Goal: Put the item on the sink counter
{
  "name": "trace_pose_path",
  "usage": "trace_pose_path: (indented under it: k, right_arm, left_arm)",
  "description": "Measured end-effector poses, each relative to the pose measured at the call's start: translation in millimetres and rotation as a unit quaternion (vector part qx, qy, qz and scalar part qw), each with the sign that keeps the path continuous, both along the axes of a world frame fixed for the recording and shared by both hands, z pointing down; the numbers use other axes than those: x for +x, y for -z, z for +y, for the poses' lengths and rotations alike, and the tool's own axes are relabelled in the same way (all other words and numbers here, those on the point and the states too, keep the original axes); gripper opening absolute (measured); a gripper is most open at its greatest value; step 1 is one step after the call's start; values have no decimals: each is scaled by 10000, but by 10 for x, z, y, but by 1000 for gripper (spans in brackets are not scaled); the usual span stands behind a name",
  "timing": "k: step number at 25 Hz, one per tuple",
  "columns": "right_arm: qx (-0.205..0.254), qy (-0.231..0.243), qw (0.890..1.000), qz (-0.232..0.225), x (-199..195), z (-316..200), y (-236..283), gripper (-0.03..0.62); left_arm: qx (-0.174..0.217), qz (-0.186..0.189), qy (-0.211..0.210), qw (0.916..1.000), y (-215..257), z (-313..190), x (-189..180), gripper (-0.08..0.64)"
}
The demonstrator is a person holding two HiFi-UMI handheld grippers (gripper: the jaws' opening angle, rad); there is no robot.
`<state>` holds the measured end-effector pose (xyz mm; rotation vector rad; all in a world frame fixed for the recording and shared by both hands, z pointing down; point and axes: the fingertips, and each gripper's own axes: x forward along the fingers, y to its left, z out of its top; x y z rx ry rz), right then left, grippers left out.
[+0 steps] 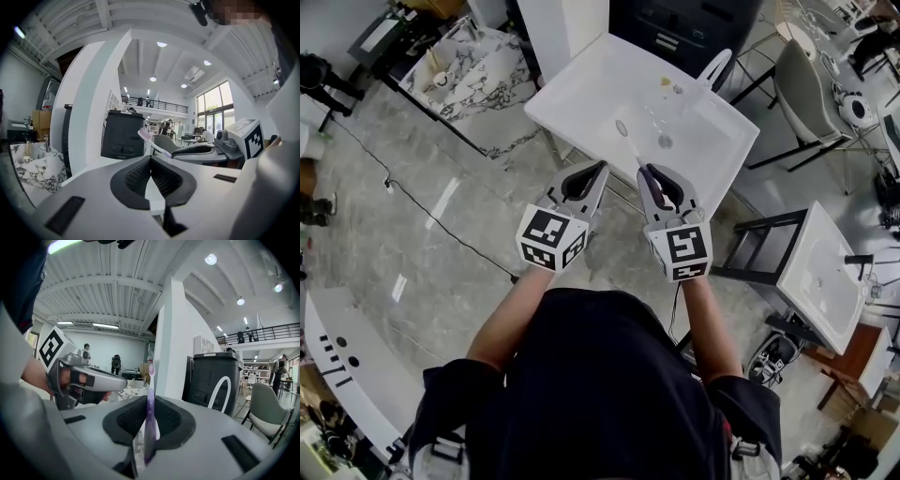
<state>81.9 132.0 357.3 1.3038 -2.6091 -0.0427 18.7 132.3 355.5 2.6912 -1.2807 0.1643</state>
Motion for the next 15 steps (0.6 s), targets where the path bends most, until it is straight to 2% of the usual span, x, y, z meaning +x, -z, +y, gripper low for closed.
trace_pose_path:
  k: [15]
  right_arm:
    - [-106,-428,9990,14,-519,-754,-22,67]
  left_arm:
    - [-85,58,-369,9993,-25,-671,-600,11]
